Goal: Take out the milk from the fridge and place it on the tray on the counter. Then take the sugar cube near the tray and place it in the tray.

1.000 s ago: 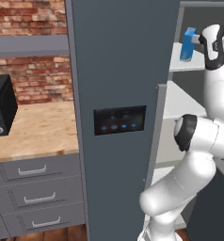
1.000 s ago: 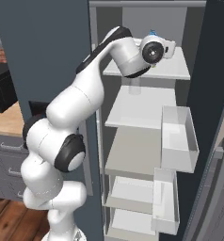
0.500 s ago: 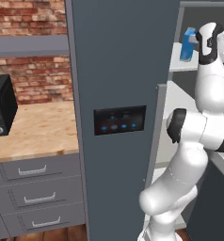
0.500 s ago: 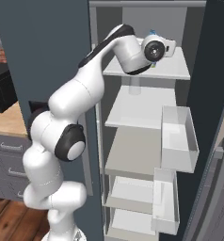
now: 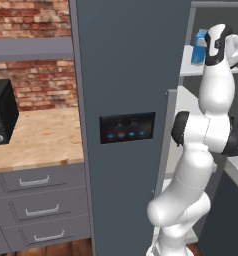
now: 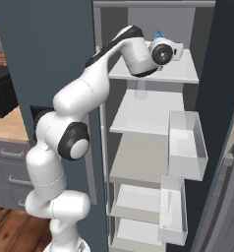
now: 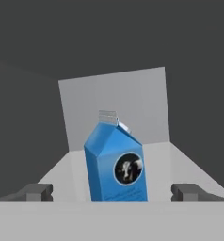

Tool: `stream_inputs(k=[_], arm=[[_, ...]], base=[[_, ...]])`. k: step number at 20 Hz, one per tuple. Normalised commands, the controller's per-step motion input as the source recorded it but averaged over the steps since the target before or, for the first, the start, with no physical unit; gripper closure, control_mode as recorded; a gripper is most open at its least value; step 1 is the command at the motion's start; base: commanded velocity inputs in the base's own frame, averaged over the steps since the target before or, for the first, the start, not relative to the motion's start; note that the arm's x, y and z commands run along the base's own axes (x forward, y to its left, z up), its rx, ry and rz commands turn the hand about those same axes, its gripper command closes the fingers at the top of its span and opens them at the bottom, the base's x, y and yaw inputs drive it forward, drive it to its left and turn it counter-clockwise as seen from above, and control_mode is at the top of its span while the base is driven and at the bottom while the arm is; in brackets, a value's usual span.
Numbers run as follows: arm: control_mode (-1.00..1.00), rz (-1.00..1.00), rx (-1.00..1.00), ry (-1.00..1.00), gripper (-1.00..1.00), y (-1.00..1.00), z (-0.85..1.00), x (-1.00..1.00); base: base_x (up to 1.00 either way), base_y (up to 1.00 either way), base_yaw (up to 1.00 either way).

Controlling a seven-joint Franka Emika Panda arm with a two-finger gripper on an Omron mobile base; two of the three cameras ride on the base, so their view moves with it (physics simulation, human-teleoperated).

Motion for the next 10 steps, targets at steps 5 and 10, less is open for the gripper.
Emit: stream_inputs(k=[5, 10], arm=[[-1.0, 0.0, 0.0, 0.0, -1.0, 0.0, -0.02, 0.31], [-1.0, 0.0, 0.0, 0.0, -1.0, 0.0, 0.0, 0.3]], base=[[0.0, 0.0, 0.0], [0.0, 0.0, 0.0]])
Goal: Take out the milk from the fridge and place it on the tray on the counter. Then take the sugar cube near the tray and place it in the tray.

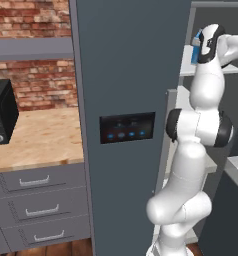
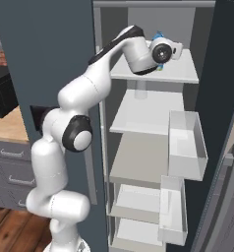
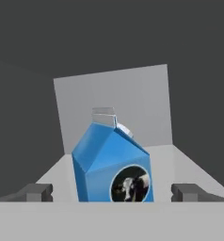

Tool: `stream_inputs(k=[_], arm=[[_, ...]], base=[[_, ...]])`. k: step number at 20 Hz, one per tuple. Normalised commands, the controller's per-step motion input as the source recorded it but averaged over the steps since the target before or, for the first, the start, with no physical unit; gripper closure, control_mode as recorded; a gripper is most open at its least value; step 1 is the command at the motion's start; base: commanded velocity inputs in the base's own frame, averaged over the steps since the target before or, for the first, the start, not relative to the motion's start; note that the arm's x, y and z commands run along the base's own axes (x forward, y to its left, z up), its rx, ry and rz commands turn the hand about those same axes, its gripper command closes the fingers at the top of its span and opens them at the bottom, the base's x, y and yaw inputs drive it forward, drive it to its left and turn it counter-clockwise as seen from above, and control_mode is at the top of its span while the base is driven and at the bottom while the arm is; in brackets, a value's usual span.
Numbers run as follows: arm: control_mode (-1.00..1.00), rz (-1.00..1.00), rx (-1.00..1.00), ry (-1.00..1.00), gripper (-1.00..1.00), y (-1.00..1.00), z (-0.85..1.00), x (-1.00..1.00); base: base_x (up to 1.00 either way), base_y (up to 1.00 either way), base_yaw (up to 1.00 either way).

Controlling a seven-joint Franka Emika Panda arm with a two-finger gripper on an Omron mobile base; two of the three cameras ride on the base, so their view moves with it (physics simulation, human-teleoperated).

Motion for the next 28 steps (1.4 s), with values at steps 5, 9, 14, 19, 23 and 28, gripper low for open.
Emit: stream_inputs(k=[5, 9, 14, 19, 23, 28], arm=[[-1.0, 0.0, 0.0, 0.0, -1.0, 0.0, -0.01, 0.24], [-1.0, 0.0, -0.01, 0.0, -1.0, 0.0, -0.03, 0.2], [-1.0, 0.0, -0.03, 0.0, 1.0, 0.0, -0.04, 0.18], [-1.0, 0.0, -0.04, -0.01, 1.0, 0.07, 0.0, 0.0], [-1.0, 0.0, -0.09, -0.07, 1.0, 0.22, 0.0, -0.12], [-1.0, 0.0, -0.11, -0.09, 1.0, 0.29, 0.0, -0.29]], base=[[0.0, 0.0, 0.0], [0.0, 0.0, 0.0], [0.0, 0.0, 0.0], [0.0, 0.0, 0.0], [0.0, 0.0, 0.0], [0.0, 0.0, 0.0]])
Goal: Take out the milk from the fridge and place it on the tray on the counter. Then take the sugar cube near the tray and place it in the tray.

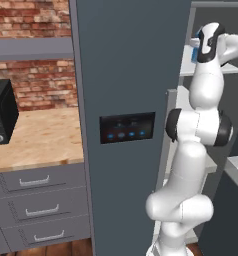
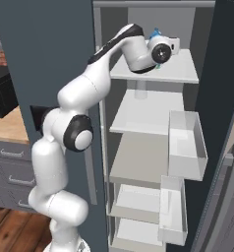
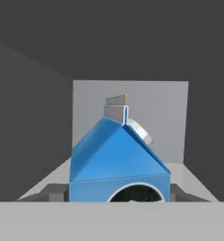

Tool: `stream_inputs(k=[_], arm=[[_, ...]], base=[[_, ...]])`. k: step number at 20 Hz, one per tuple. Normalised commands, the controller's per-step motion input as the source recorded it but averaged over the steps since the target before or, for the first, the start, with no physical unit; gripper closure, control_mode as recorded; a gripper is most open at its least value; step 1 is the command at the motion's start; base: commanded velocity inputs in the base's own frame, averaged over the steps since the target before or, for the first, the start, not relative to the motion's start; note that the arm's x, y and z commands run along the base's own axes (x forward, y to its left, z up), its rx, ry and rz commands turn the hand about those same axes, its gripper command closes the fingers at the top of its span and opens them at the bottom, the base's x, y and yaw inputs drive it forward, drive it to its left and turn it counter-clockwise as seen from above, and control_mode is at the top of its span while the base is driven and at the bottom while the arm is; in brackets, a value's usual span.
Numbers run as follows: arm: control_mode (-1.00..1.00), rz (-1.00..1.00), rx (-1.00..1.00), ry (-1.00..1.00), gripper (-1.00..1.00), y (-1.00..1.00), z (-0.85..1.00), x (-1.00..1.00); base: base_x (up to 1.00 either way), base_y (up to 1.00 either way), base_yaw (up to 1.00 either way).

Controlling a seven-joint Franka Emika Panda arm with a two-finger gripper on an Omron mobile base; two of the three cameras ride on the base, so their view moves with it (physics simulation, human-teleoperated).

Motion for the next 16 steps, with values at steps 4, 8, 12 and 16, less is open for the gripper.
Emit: stream_inputs(k=[4, 8, 12, 16], arm=[[-1.0, 0.0, -0.09, -0.04, 1.0, 0.28, 0.0, -0.22], [-1.0, 0.0, -0.03, -0.02, 1.0, 0.19, 0.01, -0.55], [-1.0, 0.0, -0.04, -0.03, 1.0, 0.24, 0.01, -0.83], [-1.0, 0.0, -0.02, -0.01, 1.0, 0.2, 0.09, -0.94]], base=[[0.0, 0.0, 0.0], [0.0, 0.0, 0.0], [0.0, 0.0, 0.0], [0.0, 0.0, 0.0]])
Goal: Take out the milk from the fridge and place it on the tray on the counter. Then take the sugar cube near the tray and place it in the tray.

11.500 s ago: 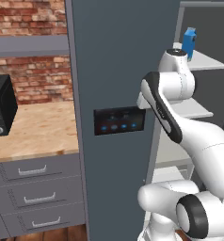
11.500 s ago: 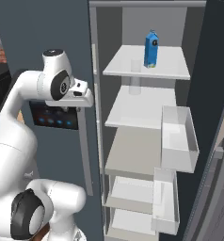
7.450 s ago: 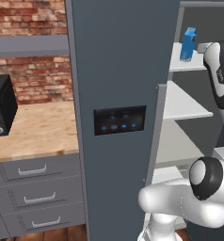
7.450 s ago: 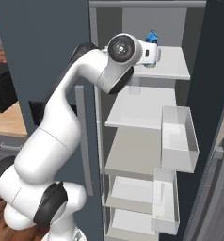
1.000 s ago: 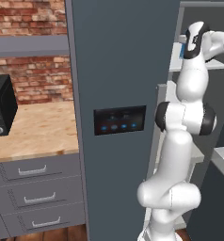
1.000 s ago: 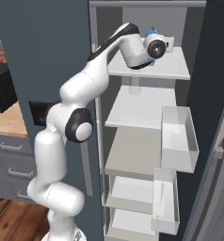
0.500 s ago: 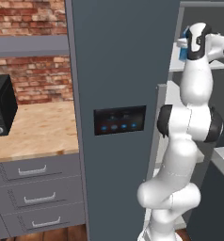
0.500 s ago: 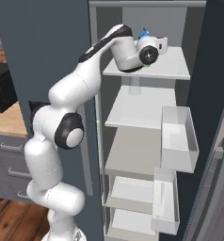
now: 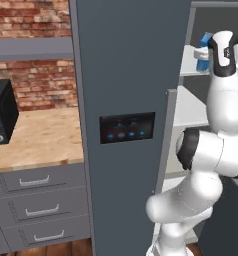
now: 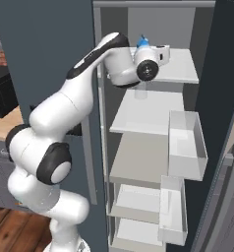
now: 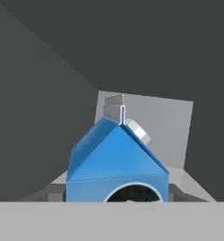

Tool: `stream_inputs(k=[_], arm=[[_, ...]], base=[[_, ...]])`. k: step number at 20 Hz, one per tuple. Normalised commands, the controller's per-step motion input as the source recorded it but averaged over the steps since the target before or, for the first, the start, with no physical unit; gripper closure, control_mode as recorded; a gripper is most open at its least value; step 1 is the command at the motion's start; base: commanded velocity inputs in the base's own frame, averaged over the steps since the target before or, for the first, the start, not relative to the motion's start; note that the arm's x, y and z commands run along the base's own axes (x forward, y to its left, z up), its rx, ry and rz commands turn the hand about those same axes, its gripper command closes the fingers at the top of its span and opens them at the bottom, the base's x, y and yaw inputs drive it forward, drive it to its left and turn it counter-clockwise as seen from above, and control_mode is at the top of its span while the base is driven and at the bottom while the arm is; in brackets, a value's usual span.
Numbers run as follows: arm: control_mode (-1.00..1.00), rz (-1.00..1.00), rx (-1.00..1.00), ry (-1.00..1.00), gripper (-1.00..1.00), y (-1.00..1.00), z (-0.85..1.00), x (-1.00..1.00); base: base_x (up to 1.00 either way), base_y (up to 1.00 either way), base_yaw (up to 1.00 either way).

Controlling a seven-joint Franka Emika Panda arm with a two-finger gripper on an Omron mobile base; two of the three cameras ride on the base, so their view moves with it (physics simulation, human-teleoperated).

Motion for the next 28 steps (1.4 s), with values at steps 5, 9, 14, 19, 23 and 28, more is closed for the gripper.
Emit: stream_inputs(k=[5, 9, 14, 19, 23, 28], arm=[[-1.0, -0.12, 0.03, 0.0, 1.0, 0.17, 0.01, -1.0], [-1.0, -0.16, 0.18, 0.0, 1.0, 0.16, 0.16, -1.0], [-1.0, -0.14, 0.28, 0.0, 1.0, 0.26, 0.24, -1.0], [-1.0, -0.08, 0.14, 0.05, 1.0, 0.3, 0.23, -0.89], [-1.0, 0.0, 0.0, 0.19, 1.0, 0.32, 0.39, -0.79], [-1.0, 0.02, -0.07, 0.3, 1.0, 0.41, 0.3, -0.64]], base=[[0.0, 0.0, 0.0], [0.0, 0.0, 0.0], [0.0, 0.0, 0.0], [0.0, 0.0, 0.0], [0.0, 0.0, 0.0], [0.0, 0.0, 0.0]])
